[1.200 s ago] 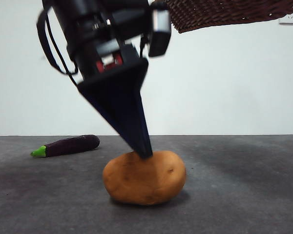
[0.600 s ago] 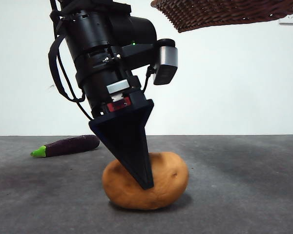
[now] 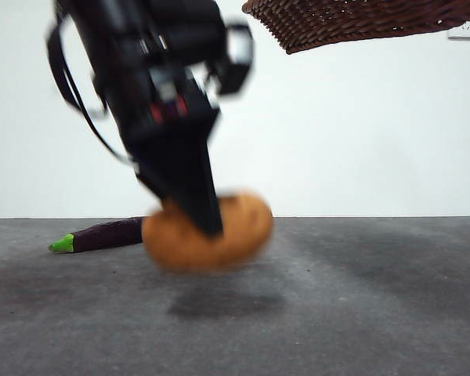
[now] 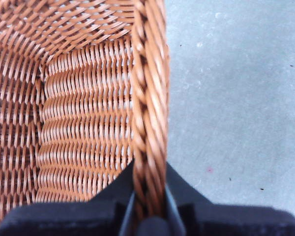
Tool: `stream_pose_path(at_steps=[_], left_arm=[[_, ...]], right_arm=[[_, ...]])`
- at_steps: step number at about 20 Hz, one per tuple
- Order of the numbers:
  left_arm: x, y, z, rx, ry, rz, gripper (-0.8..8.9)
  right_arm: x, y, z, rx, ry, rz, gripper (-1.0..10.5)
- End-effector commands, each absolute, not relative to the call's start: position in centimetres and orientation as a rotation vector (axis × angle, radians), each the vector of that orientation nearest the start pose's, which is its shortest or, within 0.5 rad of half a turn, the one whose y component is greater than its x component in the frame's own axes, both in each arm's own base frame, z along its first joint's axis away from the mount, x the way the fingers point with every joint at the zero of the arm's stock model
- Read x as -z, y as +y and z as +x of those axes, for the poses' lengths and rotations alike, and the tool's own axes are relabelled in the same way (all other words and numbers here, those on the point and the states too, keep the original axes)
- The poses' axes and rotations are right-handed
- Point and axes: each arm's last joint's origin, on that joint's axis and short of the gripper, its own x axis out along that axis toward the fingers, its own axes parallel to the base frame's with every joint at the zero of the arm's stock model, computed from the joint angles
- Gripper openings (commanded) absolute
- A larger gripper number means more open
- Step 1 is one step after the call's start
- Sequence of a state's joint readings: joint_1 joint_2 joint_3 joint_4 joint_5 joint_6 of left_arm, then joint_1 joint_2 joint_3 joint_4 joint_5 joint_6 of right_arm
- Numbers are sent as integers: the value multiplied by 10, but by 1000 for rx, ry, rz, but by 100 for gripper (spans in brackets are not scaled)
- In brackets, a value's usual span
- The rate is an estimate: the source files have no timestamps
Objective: Help me put the vegetables on the table into the basket
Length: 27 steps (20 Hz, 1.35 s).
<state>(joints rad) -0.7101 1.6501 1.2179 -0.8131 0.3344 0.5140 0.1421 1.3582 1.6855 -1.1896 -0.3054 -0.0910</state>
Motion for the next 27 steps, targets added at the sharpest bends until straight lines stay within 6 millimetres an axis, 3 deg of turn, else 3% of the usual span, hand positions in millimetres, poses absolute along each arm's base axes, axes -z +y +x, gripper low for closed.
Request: stream_pose_path(at_steps=[1,7,12,15,19,24,27], left_arm=[[-260,-194,230,1172,945,592,-7],[-330,-144,193,1082,729,526,-7],[-347,-137,172,1132,672,455,-7],[-345,-147,173,1157,651,460,-7],[-332,-173,182,1209,661,469,-8],[-298,-219,197,1280,709,493,-8],[-277,-237,205,1291,749,502,-8]], right_arm=[[-413,43,239,-464,873,-2,-12],[-351,47,257,-449,966,71,-12],[-299,51,262,-479,1017,176,-12],[-272,61,258,-498,1060,184,-12],[-254,82,254,-534,1055,213,-12],[-255,110,248,-602,1031,216,-12],[-255,119,244,-606,1035,189,-12]])
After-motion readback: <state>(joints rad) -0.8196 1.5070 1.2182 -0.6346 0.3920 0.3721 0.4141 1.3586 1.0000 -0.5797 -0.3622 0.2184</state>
